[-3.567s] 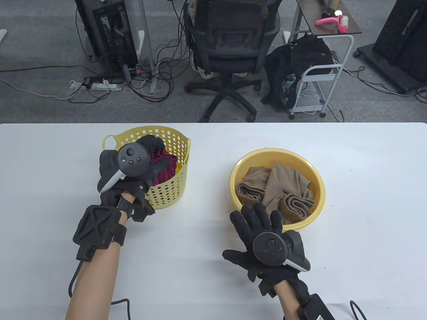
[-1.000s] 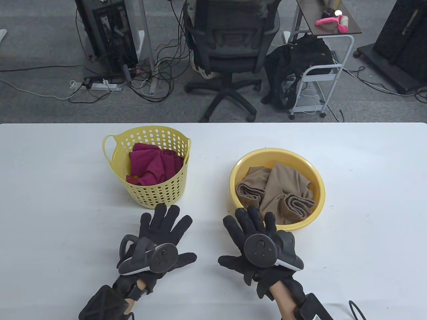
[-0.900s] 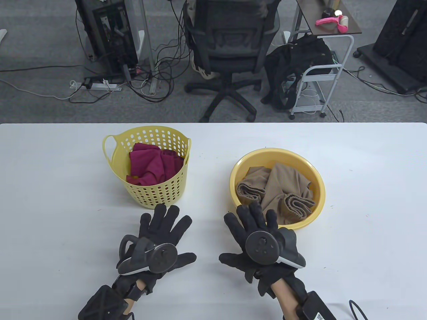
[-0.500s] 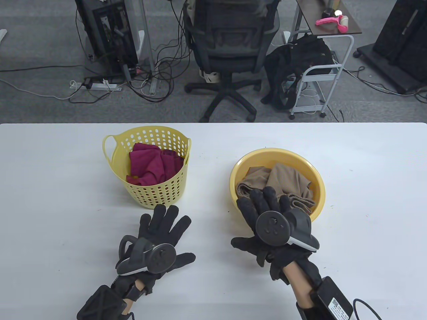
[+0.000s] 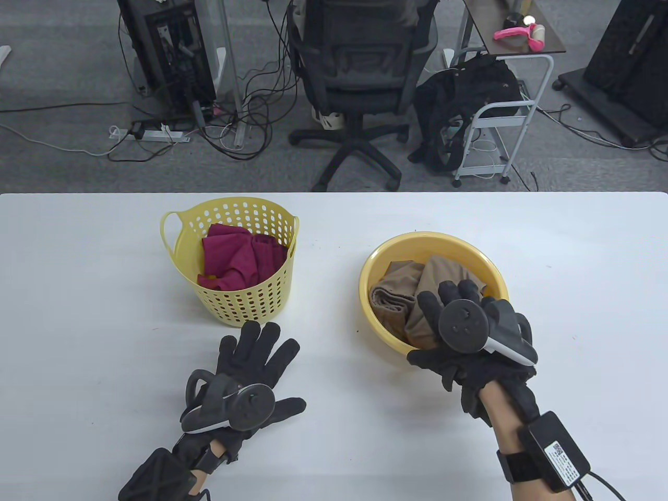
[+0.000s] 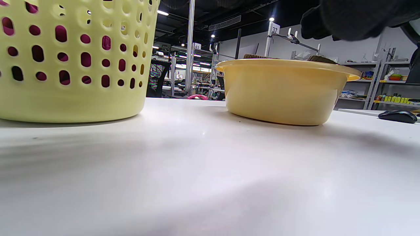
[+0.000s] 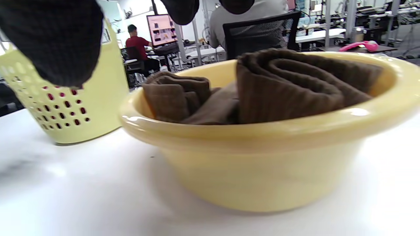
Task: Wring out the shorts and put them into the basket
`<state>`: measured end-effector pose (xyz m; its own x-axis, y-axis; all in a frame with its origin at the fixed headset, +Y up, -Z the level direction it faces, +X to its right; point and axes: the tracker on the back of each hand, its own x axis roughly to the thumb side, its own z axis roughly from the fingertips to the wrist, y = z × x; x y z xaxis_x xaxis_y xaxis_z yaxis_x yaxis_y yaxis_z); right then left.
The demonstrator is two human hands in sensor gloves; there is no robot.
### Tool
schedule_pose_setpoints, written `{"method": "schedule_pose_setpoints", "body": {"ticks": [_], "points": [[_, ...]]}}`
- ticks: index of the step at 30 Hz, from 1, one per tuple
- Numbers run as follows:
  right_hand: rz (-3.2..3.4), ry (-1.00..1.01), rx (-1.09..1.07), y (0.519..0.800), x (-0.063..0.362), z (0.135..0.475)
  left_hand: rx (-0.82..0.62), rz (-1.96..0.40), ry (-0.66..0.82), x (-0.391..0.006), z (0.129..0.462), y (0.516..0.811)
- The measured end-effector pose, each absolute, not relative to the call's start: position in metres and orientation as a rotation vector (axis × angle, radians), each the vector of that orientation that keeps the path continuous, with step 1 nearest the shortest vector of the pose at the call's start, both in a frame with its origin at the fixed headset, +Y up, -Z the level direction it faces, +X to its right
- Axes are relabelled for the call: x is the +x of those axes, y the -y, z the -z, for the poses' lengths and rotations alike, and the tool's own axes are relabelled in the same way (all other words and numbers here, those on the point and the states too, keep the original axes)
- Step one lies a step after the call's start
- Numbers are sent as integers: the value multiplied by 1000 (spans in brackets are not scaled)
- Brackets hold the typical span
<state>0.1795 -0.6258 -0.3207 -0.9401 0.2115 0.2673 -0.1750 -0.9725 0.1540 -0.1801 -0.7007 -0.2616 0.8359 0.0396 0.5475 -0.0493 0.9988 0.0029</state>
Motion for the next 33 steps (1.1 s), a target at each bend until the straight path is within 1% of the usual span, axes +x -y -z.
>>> {"method": "schedule_pose_setpoints", "body": {"ticks": [6,18,26,33], "points": [[-2918,-253,334,634,199,338,16,-48,575,-181,262,701],[-2992,-347,253,649,209,362,24,-50,577,-182,262,700],[-3011,-302,203,655,217,366,21,-46,574,-183,262,700],[-3041,-176,173,658,215,365,19,-47,569,-184,263,700]]}}
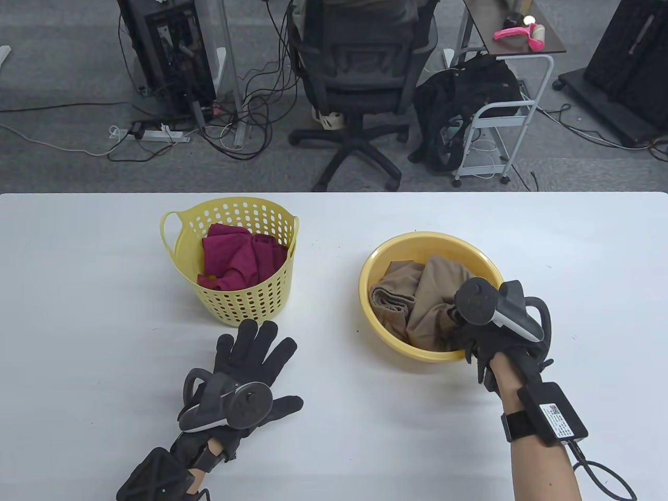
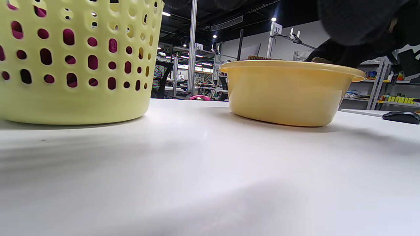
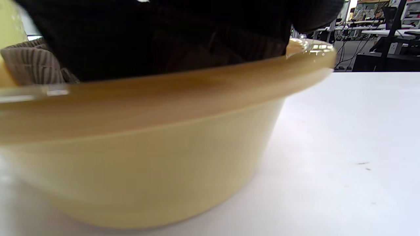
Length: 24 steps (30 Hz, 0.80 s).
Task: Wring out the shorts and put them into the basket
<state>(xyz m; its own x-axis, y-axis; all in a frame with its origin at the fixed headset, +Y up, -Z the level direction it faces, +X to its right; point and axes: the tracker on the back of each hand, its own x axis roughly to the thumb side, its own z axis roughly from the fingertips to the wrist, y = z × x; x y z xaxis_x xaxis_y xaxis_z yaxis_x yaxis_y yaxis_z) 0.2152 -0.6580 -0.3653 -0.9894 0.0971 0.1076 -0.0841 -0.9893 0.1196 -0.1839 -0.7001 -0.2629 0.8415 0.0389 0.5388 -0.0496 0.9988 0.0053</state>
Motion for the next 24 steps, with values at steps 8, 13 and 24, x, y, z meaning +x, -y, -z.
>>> {"method": "schedule_pose_setpoints", "body": {"ticks": [8,13,24], "points": [[-3011,-157,183,657,212,366,25,-53,560,-186,263,699],[-2929,-114,195,643,210,363,27,-55,560,-186,264,699],[-2732,-45,288,608,192,353,29,-61,550,-189,264,699]]}}
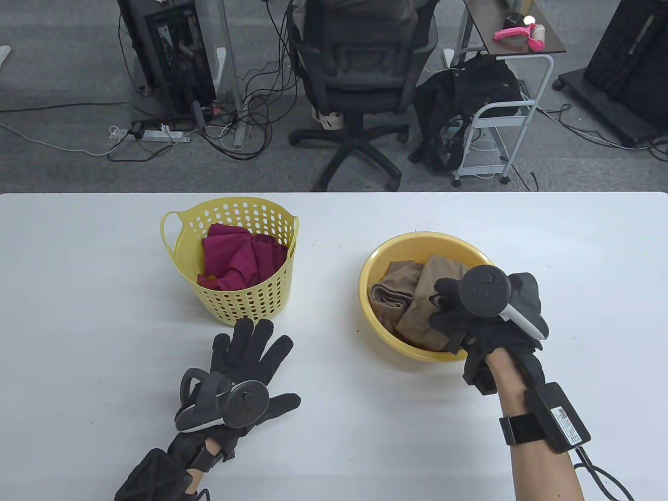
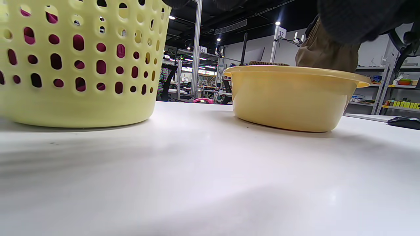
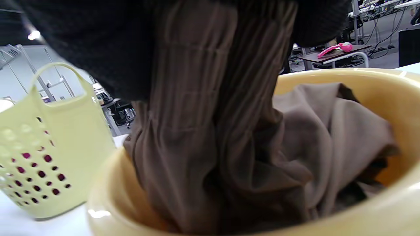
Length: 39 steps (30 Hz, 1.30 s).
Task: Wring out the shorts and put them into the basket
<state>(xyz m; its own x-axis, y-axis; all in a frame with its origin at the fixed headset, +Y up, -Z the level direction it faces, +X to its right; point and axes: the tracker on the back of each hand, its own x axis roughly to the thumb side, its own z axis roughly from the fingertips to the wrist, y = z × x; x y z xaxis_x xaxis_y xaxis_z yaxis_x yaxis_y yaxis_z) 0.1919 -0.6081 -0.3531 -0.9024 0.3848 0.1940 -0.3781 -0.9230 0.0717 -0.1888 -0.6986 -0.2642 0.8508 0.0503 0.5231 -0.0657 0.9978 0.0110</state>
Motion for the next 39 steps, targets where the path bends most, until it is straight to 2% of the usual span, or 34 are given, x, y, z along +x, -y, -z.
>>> {"method": "schedule_pose_setpoints", "body": {"ticks": [22,39], "points": [[-2350,6,424,552,165,335,36,-73,529,-194,266,697],[-2079,50,549,506,129,322,37,-77,528,-196,266,696]]}}
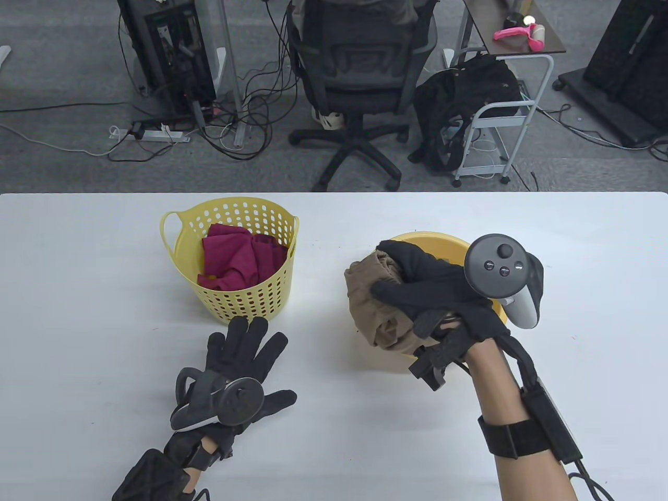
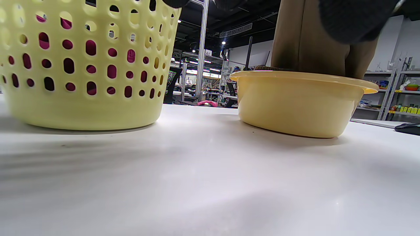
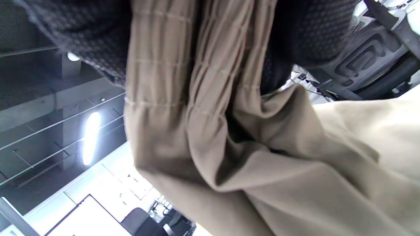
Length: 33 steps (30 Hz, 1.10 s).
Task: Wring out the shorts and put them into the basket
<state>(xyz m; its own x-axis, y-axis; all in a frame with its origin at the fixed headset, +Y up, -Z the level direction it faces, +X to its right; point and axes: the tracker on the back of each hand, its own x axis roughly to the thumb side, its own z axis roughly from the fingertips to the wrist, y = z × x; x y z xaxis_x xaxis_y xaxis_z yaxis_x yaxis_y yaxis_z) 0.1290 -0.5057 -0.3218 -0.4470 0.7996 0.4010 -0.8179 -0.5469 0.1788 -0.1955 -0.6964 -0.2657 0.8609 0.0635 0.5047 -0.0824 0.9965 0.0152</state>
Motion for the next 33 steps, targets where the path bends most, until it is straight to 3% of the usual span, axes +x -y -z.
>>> {"method": "schedule_pose_setpoints", "body": {"ticks": [33], "points": [[-1563,-68,677,461,70,314,37,-79,534,-195,265,696]]}}
